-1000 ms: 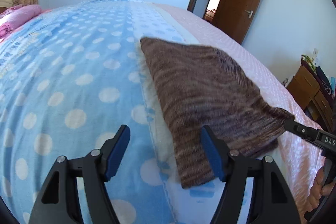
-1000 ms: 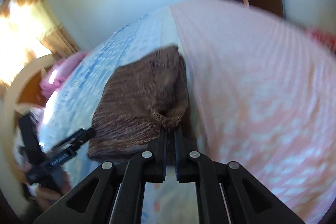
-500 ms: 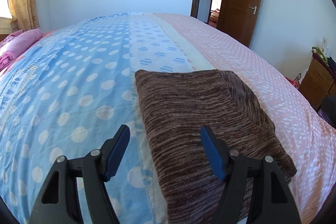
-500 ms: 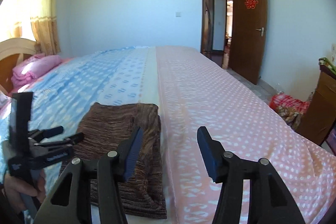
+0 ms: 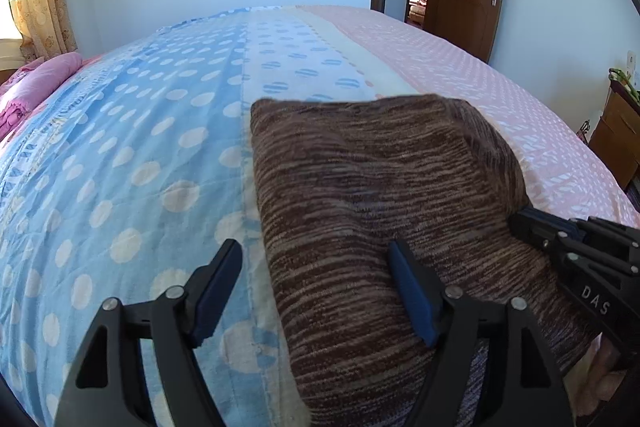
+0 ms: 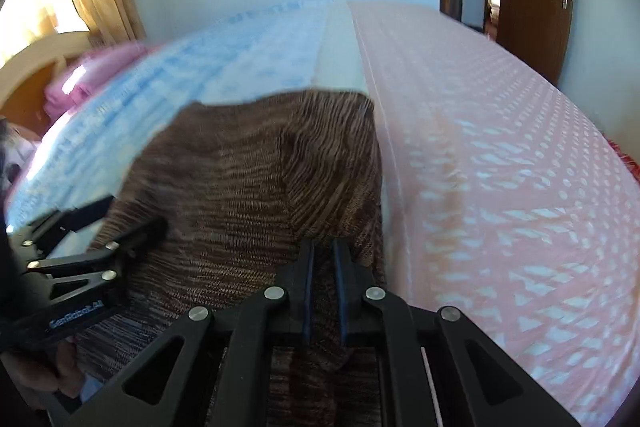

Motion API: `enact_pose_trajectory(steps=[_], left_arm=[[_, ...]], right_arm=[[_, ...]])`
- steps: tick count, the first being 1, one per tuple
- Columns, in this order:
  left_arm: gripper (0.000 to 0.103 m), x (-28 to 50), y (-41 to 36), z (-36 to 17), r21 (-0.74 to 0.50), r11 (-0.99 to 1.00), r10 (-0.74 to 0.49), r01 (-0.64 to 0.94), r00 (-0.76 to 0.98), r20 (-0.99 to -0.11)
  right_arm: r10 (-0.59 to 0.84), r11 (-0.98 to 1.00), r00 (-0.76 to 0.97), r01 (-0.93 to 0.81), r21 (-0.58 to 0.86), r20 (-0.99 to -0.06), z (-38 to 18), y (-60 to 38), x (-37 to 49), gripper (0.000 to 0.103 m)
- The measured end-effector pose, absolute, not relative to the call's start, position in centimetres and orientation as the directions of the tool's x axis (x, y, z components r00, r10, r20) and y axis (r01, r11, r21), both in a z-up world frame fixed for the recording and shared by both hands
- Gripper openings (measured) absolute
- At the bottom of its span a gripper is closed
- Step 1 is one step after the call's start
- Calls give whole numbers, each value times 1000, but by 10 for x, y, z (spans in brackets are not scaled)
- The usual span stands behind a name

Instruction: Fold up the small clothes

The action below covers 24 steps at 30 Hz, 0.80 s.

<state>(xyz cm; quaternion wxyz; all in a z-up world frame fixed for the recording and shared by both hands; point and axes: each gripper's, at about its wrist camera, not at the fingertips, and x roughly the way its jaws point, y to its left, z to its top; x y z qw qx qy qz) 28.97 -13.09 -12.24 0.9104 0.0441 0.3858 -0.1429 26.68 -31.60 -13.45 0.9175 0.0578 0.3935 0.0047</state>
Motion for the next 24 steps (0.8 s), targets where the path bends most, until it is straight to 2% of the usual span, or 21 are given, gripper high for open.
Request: enact_pose_trajectory(steps=[4,6,8,12,16,18,22,24], left_arm=[[86,292,-129,-125,-39,957,-224,286,653,-724],[88,292,-129,-126,-41,958,-223,283,651,-726],[88,291,-128,-125,-41,959,-222,282,651,-726],[88,284,-127,-125,-32,956,-220,290,644,-733],[88,270,-124,-122,-27,956,-218,292,645,-732],[88,259,-123,-120,-32,953,-227,300,644,-730],[89,240,-117,-124,-24,949,-235,315,653,-720],[92,237,-111,-125,-52,947,-251,316,633,-733]], right_arm=[[69,989,682,52,142,-728,-132,-327,251,8],[34,987,679,94,132,-733,-130,-333,242,16],[-4,980,679,150,133,-734,-129,-341,226,17],[-2,979,680,150,137,-733,-137,-340,197,17],[-30,983,766,140,120,-643,-114,-329,177,17],[-12,989,779,103,109,-627,-111,-321,176,17],[44,984,667,99,147,-744,-141,-320,185,17],[61,980,668,99,170,-741,-141,-324,184,17]])
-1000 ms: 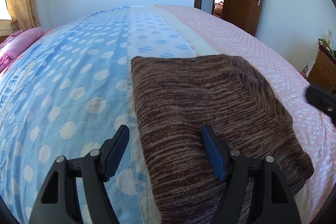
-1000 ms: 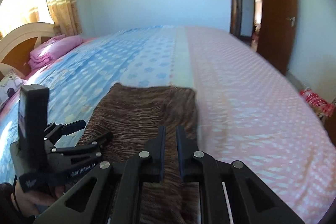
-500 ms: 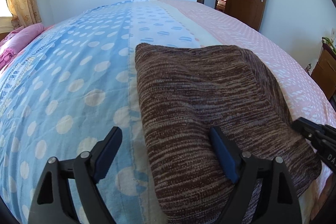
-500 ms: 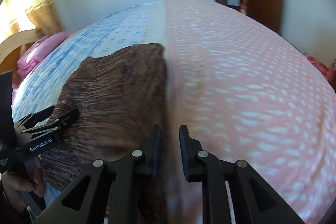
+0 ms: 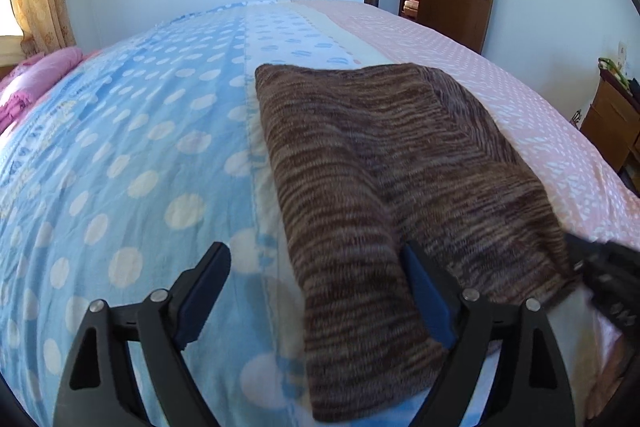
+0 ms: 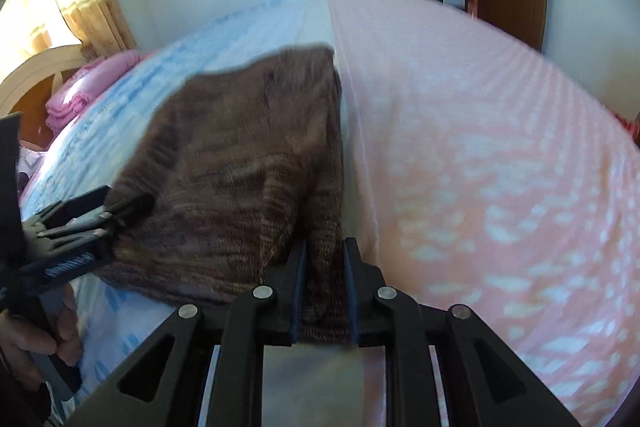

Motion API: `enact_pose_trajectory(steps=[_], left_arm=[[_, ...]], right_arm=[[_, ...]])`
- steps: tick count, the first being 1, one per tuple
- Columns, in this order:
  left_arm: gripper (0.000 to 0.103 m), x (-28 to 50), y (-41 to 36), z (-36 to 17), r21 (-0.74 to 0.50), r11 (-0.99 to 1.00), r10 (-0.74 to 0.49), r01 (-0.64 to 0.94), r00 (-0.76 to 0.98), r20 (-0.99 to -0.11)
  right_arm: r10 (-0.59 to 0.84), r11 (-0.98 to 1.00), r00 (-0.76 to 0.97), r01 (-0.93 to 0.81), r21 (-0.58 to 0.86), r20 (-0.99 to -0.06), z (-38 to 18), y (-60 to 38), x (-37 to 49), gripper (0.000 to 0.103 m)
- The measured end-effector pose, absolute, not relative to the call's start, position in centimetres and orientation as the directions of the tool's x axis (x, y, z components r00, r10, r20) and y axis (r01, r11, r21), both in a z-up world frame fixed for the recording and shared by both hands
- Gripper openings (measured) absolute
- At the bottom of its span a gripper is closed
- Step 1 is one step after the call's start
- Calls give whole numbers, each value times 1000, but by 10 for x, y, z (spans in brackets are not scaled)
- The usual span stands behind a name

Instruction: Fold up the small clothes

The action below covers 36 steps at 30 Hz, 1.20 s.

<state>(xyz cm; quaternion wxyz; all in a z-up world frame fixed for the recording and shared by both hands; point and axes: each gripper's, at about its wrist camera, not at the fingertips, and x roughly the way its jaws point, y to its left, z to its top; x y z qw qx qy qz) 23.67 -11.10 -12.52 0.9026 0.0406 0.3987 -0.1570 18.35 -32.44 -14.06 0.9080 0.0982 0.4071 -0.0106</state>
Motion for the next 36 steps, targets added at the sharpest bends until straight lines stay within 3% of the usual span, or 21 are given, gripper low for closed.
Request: enact_pose_trajectory(steps=[10,15,16,19,20,26,30,32,36], left_arm=[[96,219,-93,-130,-78,939,-274,335,592,-758],[95,219,-74,-105,-156,925,-348,346,610,-712],[95,222,-71,-98,-168,923,-361,345,629,-689],[95,246,-75,-80,-200,920,-383,337,664,-643],[95,257,-80,-77,-203,919,-386,339,661,-644],[91,327,-119,-84,-243,917,-395,318,628,-671],[79,351,-121,-118,-281,932,-361,227,575,-734],[79,354,-113,-131,-335,918,-395,212,557,-730],[78,348,-119,-130,-282,930,-367,236,575,-731]], right_arm=[[122,951,678,129,280,-725,-138,-340,155,19],[89,915,786,177,362,-612,-112,-364,138,21],[95,908,796,177,380,-598,-109,-367,138,27],[146,882,818,146,448,-556,-96,-376,150,59],[147,883,822,141,447,-550,-90,-378,159,61],[211,931,755,39,364,-620,-79,-371,256,62],[213,950,697,17,312,-685,-103,-364,310,62],[203,961,653,12,278,-730,-129,-358,328,62],[263,937,676,-9,349,-688,-143,-367,326,63]])
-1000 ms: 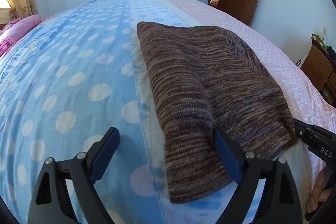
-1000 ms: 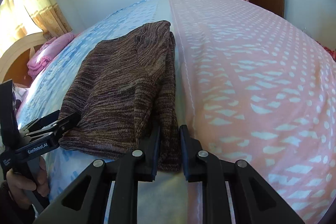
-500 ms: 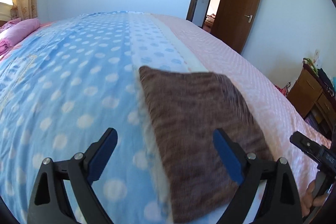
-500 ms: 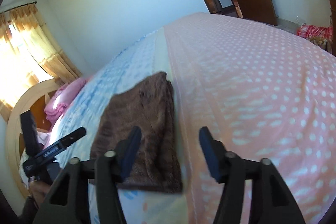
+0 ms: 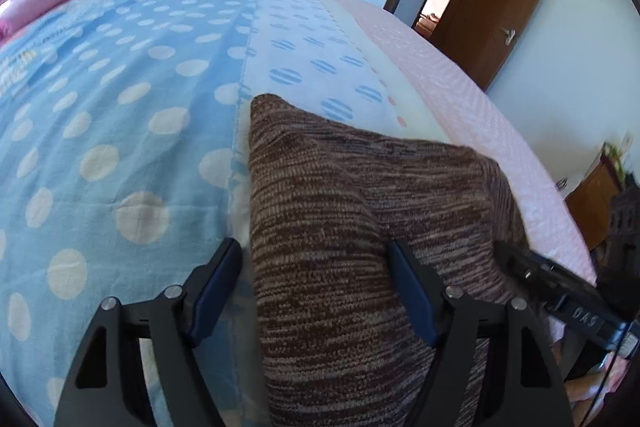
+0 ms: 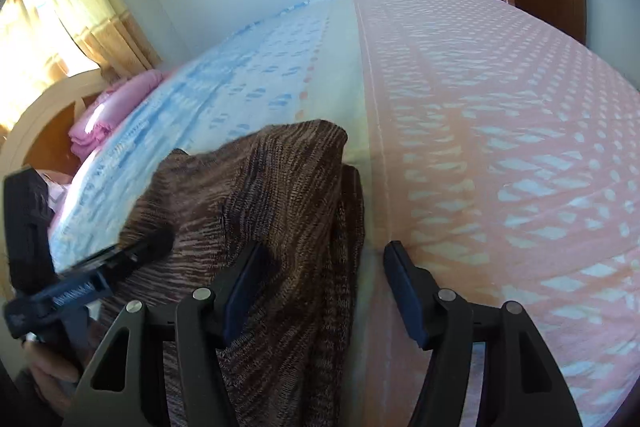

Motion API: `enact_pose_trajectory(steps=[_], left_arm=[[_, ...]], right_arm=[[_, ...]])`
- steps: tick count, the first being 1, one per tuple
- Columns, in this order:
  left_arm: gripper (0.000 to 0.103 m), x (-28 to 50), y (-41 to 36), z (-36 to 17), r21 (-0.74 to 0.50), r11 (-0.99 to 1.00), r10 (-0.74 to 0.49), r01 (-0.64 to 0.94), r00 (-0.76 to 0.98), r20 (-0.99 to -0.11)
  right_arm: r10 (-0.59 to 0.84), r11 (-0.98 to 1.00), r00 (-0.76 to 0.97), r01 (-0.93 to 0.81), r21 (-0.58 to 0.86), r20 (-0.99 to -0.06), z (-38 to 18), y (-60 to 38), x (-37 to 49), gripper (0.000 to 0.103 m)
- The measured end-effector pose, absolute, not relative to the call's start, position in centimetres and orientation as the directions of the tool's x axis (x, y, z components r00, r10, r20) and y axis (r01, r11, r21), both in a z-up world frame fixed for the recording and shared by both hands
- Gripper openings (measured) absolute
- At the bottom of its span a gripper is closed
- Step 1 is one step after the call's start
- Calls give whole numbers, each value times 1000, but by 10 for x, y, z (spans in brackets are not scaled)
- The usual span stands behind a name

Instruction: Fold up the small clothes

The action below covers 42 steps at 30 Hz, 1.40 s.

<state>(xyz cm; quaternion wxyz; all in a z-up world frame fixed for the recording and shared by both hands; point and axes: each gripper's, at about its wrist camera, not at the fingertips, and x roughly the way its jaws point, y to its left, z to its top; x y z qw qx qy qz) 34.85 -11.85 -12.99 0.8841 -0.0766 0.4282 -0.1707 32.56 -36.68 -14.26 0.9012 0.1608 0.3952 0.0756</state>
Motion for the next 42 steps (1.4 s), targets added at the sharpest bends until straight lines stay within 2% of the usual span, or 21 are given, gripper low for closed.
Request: enact_pose_trajectory(steps=[13,14,16,18,20,22,24,25,27,29,30,31,33,34,35,40,42], left_arm=[[78,349,-126,-130,-229,944,-327,237,583,-744],[78,350,-127,-130,-228,944,-326,237,584,-743],[70,348,-127,-130,-236,939,-341,250,587,-734],[59,346,-129,-128,-234,935,-351,268,593,-724],[58,346,-128,-128,-247,929,-366,275,594,-716],[58,349,-120,-130,-311,912,-411,269,578,-705],[61,351,-114,-133,-364,894,-448,262,564,-694],[61,352,-113,-133,-375,889,-457,262,560,-691],[67,352,-115,-133,-382,883,-469,273,553,-689],[73,353,-117,-133,-395,871,-492,293,539,-684],[72,354,-117,-133,-401,867,-499,297,535,-682],[70,354,-116,-133,-407,865,-502,295,537,-678],[54,353,-116,-134,-398,875,-483,276,554,-678],[51,353,-115,-134,-403,873,-487,276,555,-674],[46,353,-114,-134,-409,869,-493,278,557,-669],[37,348,-117,-131,-383,877,-479,289,578,-661],[34,345,-119,-128,-360,885,-465,294,592,-658]], right_arm=[[202,966,668,-18,256,-716,-143,-351,332,62],[203,968,672,-30,248,-712,-143,-349,331,50],[197,978,687,-86,191,-699,-138,-334,328,29],[126,992,703,-93,85,-700,-135,-318,326,26],[102,994,709,-89,56,-698,-135,-314,325,26],[142,989,702,-80,121,-698,-137,-326,326,29],[173,980,691,-52,190,-702,-139,-339,329,41],[196,970,682,-29,242,-704,-142,-350,331,51],[262,944,674,-30,329,-691,-146,-361,334,52],[268,943,671,-35,331,-691,-147,-361,335,53],[263,947,670,-40,320,-694,-146,-359,335,53],[263,948,668,-46,315,-696,-146,-358,335,53],[260,952,672,-57,302,-693,-144,-354,334,48],[271,952,673,-83,294,-688,-143,-349,333,31],[253,961,679,-96,258,-690,-141,-342,331,26],[31,998,715,-64,-21,-698,-128,-301,321,19],[-2,998,734,-40,-46,-679,-121,-294,312,18]])
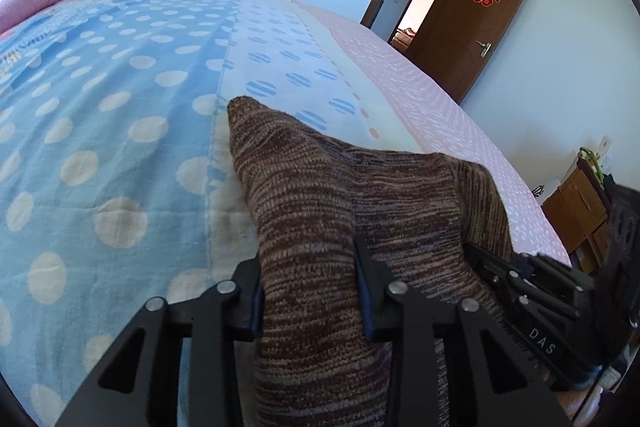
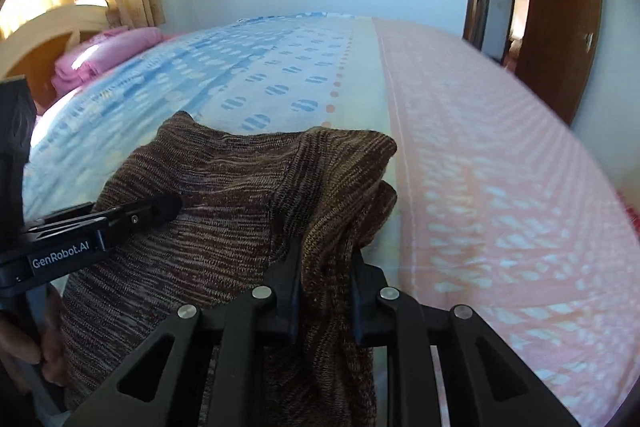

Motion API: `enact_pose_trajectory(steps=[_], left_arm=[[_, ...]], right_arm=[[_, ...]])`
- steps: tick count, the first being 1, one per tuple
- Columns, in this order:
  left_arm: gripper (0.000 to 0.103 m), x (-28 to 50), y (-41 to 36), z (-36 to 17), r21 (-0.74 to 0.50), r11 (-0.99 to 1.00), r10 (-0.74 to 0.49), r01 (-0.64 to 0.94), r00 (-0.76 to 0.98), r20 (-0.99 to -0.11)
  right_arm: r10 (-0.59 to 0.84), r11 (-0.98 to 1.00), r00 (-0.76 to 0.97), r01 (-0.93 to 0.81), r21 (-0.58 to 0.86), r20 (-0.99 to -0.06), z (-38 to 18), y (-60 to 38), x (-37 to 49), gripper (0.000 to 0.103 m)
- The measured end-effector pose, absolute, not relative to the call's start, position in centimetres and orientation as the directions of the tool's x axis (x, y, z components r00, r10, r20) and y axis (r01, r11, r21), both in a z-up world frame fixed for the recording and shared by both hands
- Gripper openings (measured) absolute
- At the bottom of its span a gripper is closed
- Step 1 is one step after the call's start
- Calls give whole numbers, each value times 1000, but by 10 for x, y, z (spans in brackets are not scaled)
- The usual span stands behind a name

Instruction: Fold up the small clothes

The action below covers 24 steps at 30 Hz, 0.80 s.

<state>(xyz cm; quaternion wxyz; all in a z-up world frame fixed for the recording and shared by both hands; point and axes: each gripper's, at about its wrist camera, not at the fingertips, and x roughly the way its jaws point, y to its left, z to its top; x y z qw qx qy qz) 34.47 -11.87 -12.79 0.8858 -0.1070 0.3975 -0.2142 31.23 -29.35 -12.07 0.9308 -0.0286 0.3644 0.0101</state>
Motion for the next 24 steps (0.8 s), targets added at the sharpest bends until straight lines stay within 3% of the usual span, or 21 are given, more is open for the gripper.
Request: enact_pose_trajectory(steps=[4,11,24], left_arm=[[31,338,-120,-122,-324,897,-442,301,617,-651],[31,300,-116,-86,-210,919,-390,332,707,-590],[31,223,-84,-11,-250,887,-463,389,751,-472]], right_arm=[[5,1000,787,2,10,-617,-96,-286,283,18],[-26,998,859,-2,-55,-511,-52,-251,221,17],[4,998,937,18,59,-350,22,-229,114,16]])
